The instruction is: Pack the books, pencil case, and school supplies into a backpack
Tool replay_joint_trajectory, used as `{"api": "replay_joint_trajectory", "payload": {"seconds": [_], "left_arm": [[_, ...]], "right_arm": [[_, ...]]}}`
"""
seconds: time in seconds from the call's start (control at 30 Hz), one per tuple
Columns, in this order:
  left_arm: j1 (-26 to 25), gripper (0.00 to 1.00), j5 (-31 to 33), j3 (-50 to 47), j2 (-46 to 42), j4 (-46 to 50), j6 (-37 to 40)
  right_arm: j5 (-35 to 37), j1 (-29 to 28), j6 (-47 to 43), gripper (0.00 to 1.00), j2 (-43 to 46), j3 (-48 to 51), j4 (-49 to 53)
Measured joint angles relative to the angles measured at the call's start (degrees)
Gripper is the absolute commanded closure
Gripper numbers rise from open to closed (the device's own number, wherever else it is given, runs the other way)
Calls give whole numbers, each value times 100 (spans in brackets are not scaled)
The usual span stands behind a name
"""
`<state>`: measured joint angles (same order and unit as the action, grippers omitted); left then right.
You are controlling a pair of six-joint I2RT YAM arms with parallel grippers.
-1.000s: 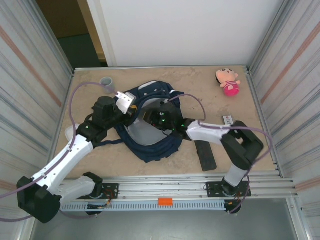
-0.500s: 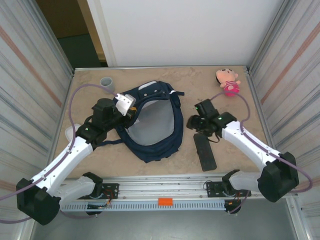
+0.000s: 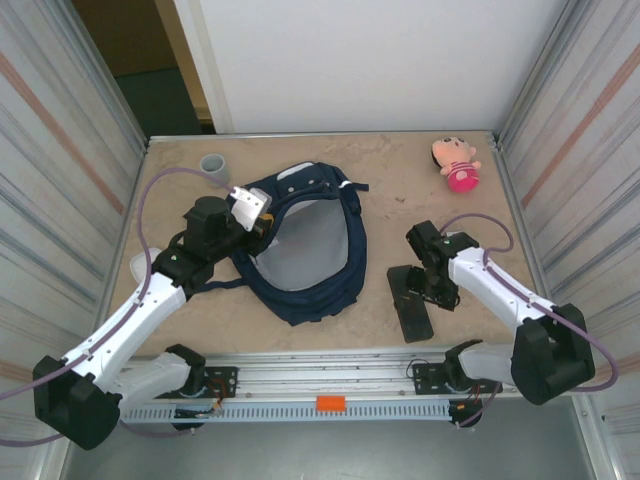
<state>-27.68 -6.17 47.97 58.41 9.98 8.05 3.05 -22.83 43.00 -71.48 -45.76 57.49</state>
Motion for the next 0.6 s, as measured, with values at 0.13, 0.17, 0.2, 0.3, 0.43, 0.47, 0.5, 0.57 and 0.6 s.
{"api": "replay_joint_trajectory", "payload": {"seconds": [0.13, 0.17, 0.2, 0.3, 0.43, 0.47, 0.5, 0.57, 0.6], "left_arm": [[0, 100, 2, 0, 0, 0, 0], [0, 100, 2, 0, 0, 2, 0], [0, 100, 2, 0, 0, 2, 0], [0, 100, 4, 0, 0, 2, 0], [0, 100, 9, 0, 0, 7, 2], [0, 100, 11, 0, 0, 7, 2], [0, 100, 15, 0, -2, 7, 4], [0, 100, 28, 0, -4, 7, 4], [0, 100, 28, 0, -4, 7, 4]], "right_arm": [[-4, 7, 0, 25, -225, 4, -138], [-7, 20, 0, 25, -319, 13, -208], [-4, 39, 0, 25, -404, 28, -289], [-2, 162, 0, 25, -632, 103, -551], [-146, 422, -24, 26, -726, 116, -743], [-157, 518, -26, 26, -734, 116, -824], [-160, 614, -35, 26, -745, 114, -911], [-190, 850, -98, 26, -774, 105, -1093], [-216, 964, -151, 26, -793, 92, -1169]]}}
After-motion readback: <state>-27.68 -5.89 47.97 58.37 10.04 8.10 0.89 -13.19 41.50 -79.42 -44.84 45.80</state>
